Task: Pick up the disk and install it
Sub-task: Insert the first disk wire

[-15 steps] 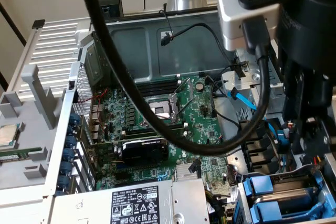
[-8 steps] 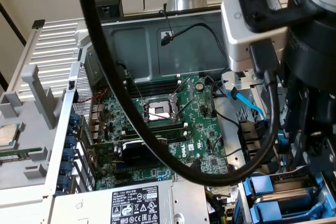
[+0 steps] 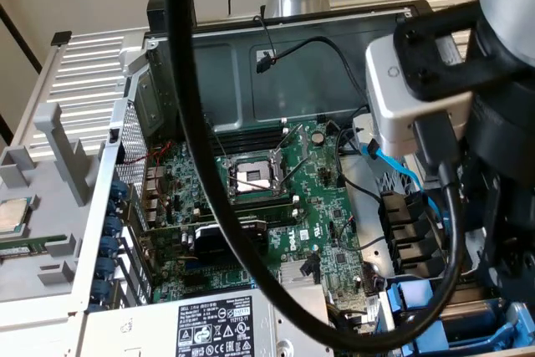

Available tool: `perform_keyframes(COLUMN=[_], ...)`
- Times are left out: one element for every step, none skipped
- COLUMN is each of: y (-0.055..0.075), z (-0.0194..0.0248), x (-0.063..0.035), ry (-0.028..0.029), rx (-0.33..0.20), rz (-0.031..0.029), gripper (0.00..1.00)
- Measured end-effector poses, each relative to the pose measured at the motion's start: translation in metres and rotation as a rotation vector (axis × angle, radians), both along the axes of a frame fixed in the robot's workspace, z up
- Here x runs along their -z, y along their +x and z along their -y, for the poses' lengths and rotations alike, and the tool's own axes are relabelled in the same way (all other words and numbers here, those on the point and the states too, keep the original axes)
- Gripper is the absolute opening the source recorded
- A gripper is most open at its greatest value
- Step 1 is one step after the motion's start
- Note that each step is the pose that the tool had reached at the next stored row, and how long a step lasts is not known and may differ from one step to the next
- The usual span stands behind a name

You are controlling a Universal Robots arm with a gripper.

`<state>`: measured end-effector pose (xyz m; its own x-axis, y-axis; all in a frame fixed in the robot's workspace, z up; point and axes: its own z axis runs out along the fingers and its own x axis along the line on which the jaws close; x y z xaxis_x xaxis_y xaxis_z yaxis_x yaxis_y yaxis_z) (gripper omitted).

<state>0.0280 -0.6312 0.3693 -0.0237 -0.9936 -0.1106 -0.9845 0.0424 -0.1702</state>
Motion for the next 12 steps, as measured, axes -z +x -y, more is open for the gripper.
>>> perform_keyframes(y=[0.0006,0.0012,0.0018,0.0021,0.0024,0.0027,0.0029,0.0032,0.0036,0.0041,0.0050,0.0058], z=[0.0014,0.0019,0.0020,0.0020,0.0021,0.0021,0.0021,0.0021,0.0020,0.0020,0.0023,0.0030], x=[0.0019,0.0038,0.0056,0.0070,0.0080,0.0086,0.0092,0.0097,0.0099,0.0099,0.0103,0.0109], ry=[0.0001,0.0003,0.0001,0.0001,0.0000,-0.0002,-0.0001,0.0000,0.0000,-0.0001,0.0008,0.0024], rx=[-0.003,-0.007,-0.016,-0.029,-0.045,-0.057,-0.071,-0.084,-0.095,-0.102,-0.107,-0.109], rz=[-0.0004,-0.0007,-0.0009,-0.0009,-0.0009,-0.0010,-0.0010,-0.0009,-0.0009,-0.0006,-0.0004,-0.0003], gripper=[0.44,0.44,0.44,0.44,0.44,0.44,0.44,0.44,0.44,0.44,0.44,0.44])
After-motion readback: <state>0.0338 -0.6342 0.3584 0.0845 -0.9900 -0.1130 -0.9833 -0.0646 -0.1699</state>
